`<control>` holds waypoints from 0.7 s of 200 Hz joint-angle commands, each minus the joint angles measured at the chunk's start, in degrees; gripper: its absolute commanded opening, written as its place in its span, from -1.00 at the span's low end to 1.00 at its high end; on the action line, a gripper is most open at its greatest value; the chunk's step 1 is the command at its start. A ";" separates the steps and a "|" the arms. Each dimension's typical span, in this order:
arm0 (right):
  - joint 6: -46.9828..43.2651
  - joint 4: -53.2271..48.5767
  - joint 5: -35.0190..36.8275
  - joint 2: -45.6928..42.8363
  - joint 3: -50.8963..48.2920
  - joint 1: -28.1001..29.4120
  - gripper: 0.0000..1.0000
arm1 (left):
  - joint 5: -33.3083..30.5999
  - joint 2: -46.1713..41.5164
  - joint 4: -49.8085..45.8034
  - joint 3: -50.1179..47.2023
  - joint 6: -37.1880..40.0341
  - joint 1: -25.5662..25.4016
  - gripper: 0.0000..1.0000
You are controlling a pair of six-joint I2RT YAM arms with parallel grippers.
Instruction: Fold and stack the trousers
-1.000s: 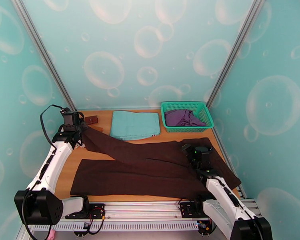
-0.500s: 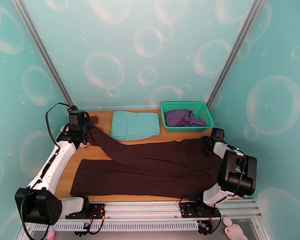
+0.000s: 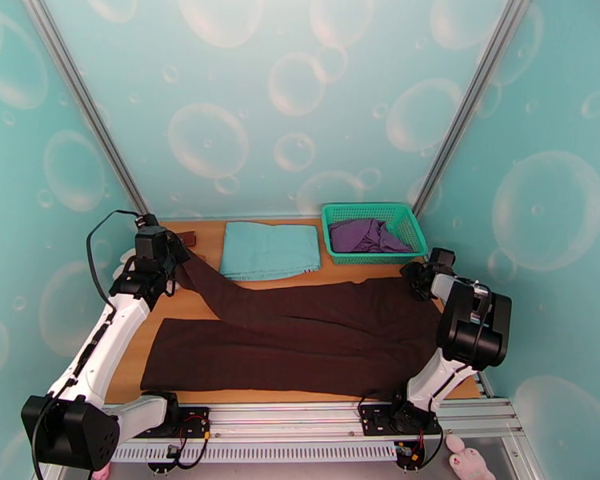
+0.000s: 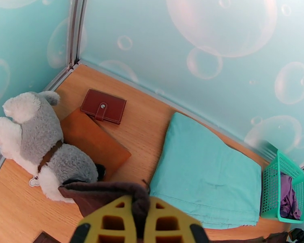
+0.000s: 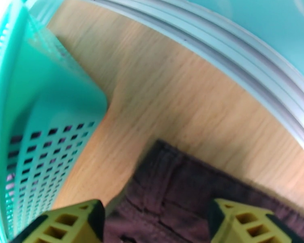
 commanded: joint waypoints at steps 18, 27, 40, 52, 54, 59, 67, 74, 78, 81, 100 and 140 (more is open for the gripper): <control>1.87 -2.31 1.60 3.47 4.51 0.34 0.37 | 1.37 -0.26 3.96 -1.70 1.09 -0.68 -1.00; 1.63 -3.56 1.74 4.10 5.24 0.34 0.35 | 1.64 -0.34 4.35 -2.25 1.08 -0.75 -1.00; 0.96 -7.05 2.09 5.83 7.41 0.25 0.28 | 1.89 -0.60 4.85 -3.05 1.04 -0.75 -1.00; 0.14 -10.86 1.88 7.60 9.14 0.17 0.13 | 1.98 -0.95 5.17 -3.61 1.11 -0.75 -1.00; 0.02 -11.33 1.82 7.86 9.33 0.17 0.11 | 1.95 -1.00 5.21 -3.69 1.08 -0.71 -1.00; -0.16 -12.25 1.69 8.19 9.46 0.10 0.06 | 1.86 -1.20 5.17 -3.82 1.16 -0.75 -1.00; -0.52 -13.53 2.01 8.32 9.31 0.00 -0.02 | 1.77 -1.46 5.04 -3.89 1.32 -0.75 -1.00; -0.83 -14.84 3.01 8.33 9.13 -0.14 -0.04 | 1.62 -1.87 4.91 -3.92 1.49 -0.75 -1.00; -1.25 -15.58 3.61 8.33 9.05 -0.25 -0.04 | 1.58 -2.04 4.90 -3.99 1.48 -0.75 -1.00; -1.48 -16.04 4.13 8.34 8.89 -0.34 -0.03 | 1.56 -2.25 4.95 -4.07 1.54 -0.78 -1.00; -3.84 -19.99 5.79 8.58 9.17 -1.19 -0.03 | 1.42 -3.60 5.75 -4.87 1.71 -0.75 -1.00; -7.82 -24.11 6.13 6.57 8.36 -3.47 -0.78 | 2.57 -4.83 6.60 -5.15 1.90 -0.68 -1.00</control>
